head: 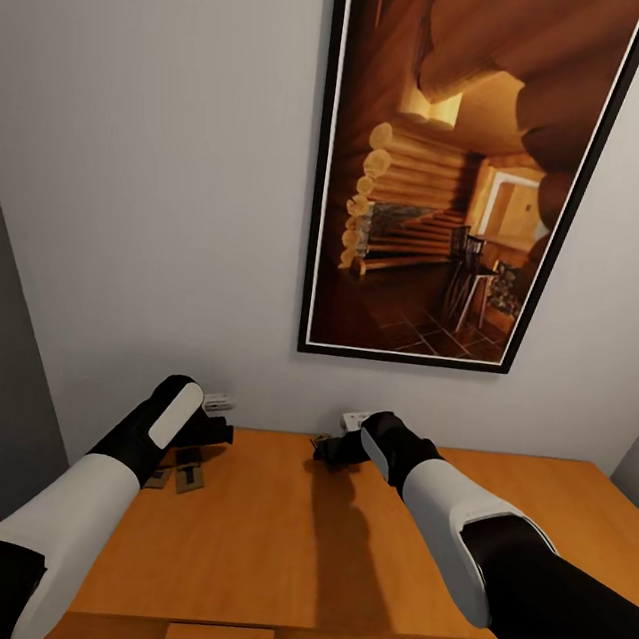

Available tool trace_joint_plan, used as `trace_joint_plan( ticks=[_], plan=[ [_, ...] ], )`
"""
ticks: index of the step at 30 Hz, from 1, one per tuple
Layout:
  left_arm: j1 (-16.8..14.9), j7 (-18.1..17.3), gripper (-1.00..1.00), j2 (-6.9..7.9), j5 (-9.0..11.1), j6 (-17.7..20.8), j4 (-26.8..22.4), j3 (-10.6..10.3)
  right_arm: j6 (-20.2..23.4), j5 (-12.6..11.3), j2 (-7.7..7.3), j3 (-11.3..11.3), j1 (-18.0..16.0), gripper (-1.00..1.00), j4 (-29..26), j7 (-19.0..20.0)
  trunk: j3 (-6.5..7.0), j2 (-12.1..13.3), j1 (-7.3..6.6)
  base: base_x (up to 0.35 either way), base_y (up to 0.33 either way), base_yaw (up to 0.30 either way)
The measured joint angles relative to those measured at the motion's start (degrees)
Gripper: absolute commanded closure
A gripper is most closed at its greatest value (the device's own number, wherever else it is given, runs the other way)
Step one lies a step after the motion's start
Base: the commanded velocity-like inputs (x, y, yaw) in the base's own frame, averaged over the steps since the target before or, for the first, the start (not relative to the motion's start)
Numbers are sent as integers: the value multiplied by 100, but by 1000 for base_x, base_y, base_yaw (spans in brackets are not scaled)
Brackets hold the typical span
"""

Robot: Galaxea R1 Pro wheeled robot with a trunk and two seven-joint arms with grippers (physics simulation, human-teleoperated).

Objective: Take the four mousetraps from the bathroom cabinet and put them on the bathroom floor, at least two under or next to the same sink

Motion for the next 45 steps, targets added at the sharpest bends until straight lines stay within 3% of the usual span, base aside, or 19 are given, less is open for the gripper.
trace_joint_plan(
  ticks=[17, 33, 45],
  plan=[
    [1, -12, -100, 10, 23, 2, -2, 0, -18, 162, 0, 64, 198, -100, -318, -32, 0, 0, 0, 0, 0, 0],
    [1, -36, -100, 16, 28, 5, 0, 0, -13, 139, 0, 57, 259, -100, -427, -27, 0, 1, 0, -3, 0, 0],
    [0, -23, -100, 1, 16, 2, -2, 9, -14, 81, 0, 41, 262, -100, -436, -16, 0, 1, 1, -146, 0, 0]
  ],
)
